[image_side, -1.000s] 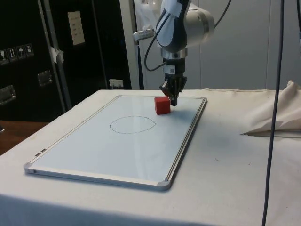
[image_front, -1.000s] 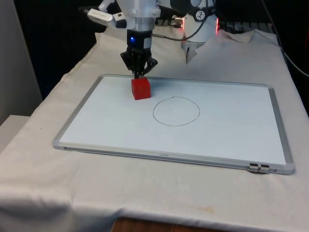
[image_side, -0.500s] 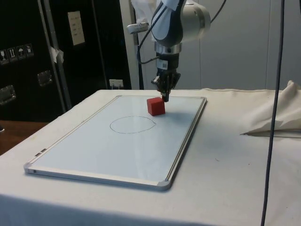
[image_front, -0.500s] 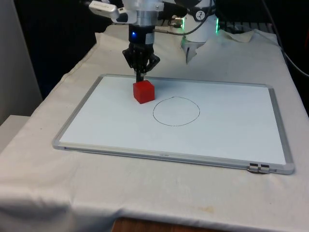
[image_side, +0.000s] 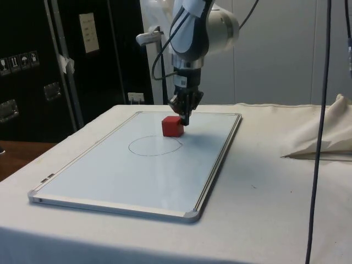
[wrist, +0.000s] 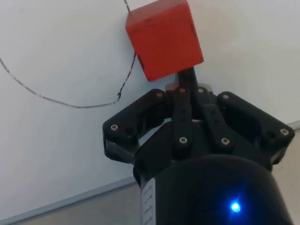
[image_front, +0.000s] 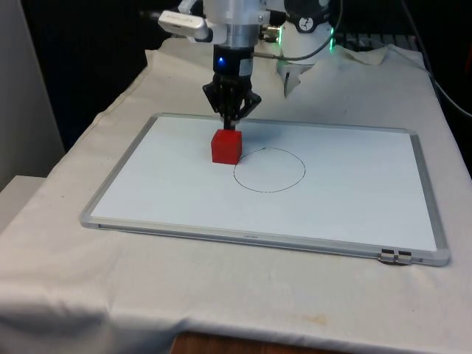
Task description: Push the cube into the marked area.
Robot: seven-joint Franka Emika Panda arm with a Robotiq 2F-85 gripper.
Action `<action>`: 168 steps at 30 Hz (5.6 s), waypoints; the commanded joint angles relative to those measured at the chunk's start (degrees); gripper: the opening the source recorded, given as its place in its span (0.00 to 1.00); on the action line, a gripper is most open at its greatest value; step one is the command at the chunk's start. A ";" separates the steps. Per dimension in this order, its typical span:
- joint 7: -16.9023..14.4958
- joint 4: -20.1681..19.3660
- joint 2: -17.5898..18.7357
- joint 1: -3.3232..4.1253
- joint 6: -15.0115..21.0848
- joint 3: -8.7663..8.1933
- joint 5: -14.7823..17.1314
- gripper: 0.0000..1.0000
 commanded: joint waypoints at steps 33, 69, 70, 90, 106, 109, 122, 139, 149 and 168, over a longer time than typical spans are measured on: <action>5.50 10.08 11.40 0.23 4.30 -2.18 -0.57 0.00; 5.90 11.63 7.79 0.46 -1.49 -2.35 0.06 0.00; 5.84 11.40 7.51 0.34 -1.55 -2.12 0.17 0.00; 1.09 13.46 7.39 -0.92 -7.16 0.74 4.41 0.00; 1.66 22.35 13.92 -0.40 -9.28 0.69 4.47 0.00; 1.32 23.15 13.92 -0.52 -9.68 1.03 4.35 0.00; -1.60 23.66 13.69 -0.29 -10.60 1.49 4.24 0.00; -3.90 24.64 13.12 0.74 -15.36 1.83 3.90 0.00; -4.70 25.32 12.43 1.20 -19.37 2.06 3.84 0.00; -2.46 29.22 11.52 1.49 -24.24 -0.23 2.23 0.00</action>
